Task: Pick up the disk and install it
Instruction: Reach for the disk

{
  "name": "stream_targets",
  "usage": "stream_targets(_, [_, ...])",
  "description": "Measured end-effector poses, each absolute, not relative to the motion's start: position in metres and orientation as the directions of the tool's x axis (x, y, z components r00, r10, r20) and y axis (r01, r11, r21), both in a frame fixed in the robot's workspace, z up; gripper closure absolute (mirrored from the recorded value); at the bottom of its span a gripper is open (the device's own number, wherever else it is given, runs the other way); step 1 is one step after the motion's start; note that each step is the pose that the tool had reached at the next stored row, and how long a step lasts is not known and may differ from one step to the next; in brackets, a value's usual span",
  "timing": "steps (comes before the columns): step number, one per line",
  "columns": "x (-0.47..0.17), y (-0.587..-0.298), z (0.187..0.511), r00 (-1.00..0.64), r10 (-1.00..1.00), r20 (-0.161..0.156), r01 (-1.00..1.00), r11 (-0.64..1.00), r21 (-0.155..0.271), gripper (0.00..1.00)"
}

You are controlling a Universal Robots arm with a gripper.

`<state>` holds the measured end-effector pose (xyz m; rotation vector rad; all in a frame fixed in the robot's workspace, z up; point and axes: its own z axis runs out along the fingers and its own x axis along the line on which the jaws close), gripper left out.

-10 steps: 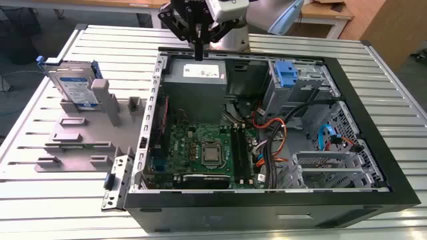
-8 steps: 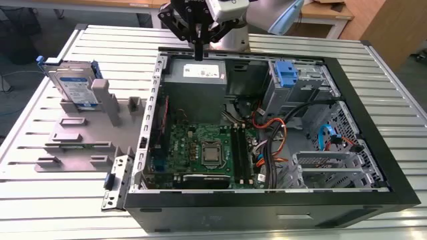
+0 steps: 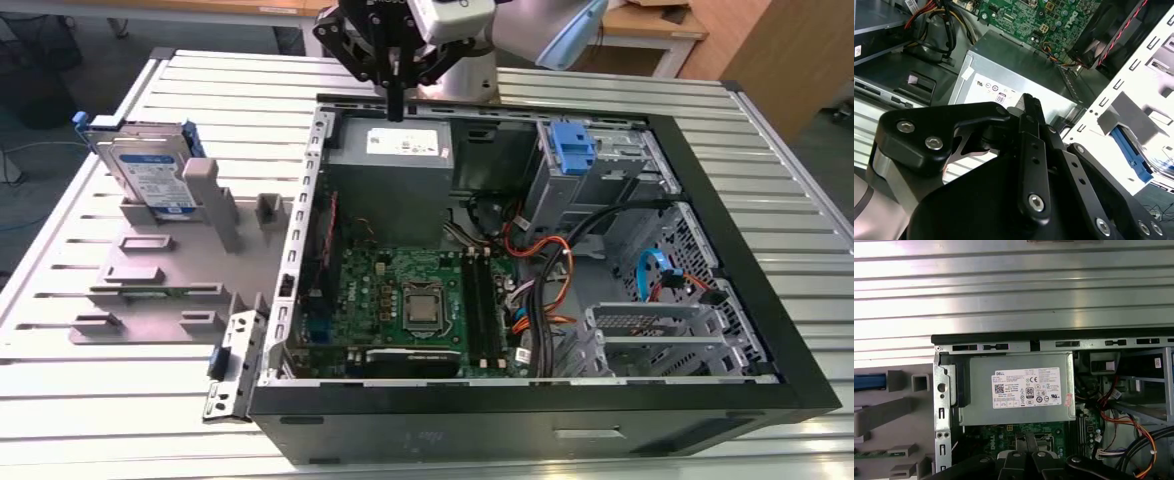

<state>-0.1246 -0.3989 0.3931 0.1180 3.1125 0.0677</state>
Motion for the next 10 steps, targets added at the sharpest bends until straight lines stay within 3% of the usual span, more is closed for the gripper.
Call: stream_targets(10, [-0.136,-0.399,0.392,-0.997,0.076,-0.024,0.075,0.996,0.044,0.89])
